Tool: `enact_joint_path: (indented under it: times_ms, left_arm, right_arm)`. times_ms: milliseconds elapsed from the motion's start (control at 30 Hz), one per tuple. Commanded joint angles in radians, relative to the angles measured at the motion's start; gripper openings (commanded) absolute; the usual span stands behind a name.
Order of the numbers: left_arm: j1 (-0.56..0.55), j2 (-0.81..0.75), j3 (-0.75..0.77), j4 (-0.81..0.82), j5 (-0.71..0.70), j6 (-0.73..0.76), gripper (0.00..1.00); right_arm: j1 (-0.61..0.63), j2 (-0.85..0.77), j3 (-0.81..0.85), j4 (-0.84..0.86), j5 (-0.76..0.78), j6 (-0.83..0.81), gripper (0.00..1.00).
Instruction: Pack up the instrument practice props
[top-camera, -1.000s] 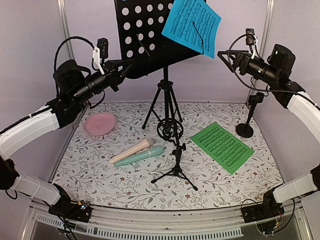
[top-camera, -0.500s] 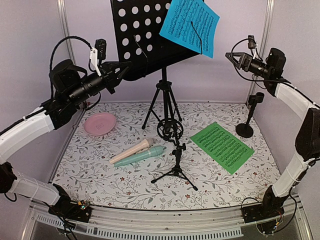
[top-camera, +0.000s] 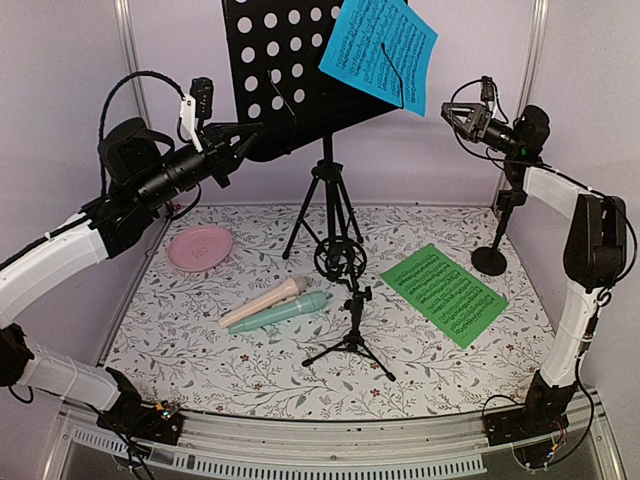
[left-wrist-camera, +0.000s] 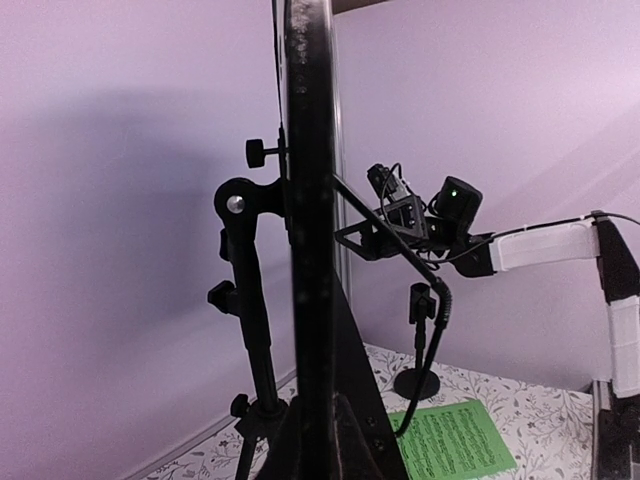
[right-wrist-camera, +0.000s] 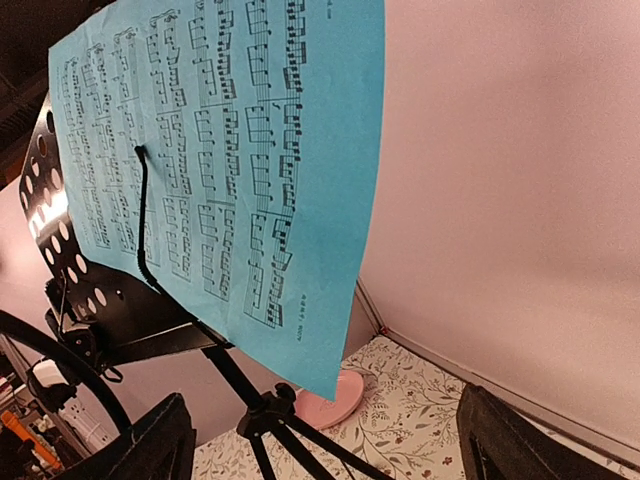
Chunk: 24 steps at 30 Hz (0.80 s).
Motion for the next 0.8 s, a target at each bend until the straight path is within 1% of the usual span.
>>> enact_joint_path:
  times_ms: [0,267,433,500,600,767]
  left_arm:
    - [-0.002,-0.026,0.036,0.029,0.015,0.035,0.00]
    - [-0.002,-0.022,0.036,0.031,0.016,0.036,0.00]
    - [-0.001,-0.021,0.036,0.030,0.018,0.035,0.00]
    - [-0.001,-0.020,0.036,0.030,0.019,0.036,0.00]
    - [-0.001,-0.020,0.038,0.029,0.015,0.039,0.00]
    - [-0.001,-0.021,0.038,0.029,0.016,0.038,0.00]
  right_arm:
    - [0.030,0.078,0.053,0.135,-0.028,0.152,0.92]
    - [0.085,0.136,0.126,0.135,-0.048,0.154,0.88]
    - [0.116,0.186,0.196,0.147,-0.073,0.179,0.82]
    - [0.123,0.201,0.228,0.146,-0.075,0.188,0.77]
    - [0.132,0.214,0.260,0.160,-0.092,0.213,0.68]
    - [0.132,0.201,0.258,0.161,-0.088,0.215,0.49]
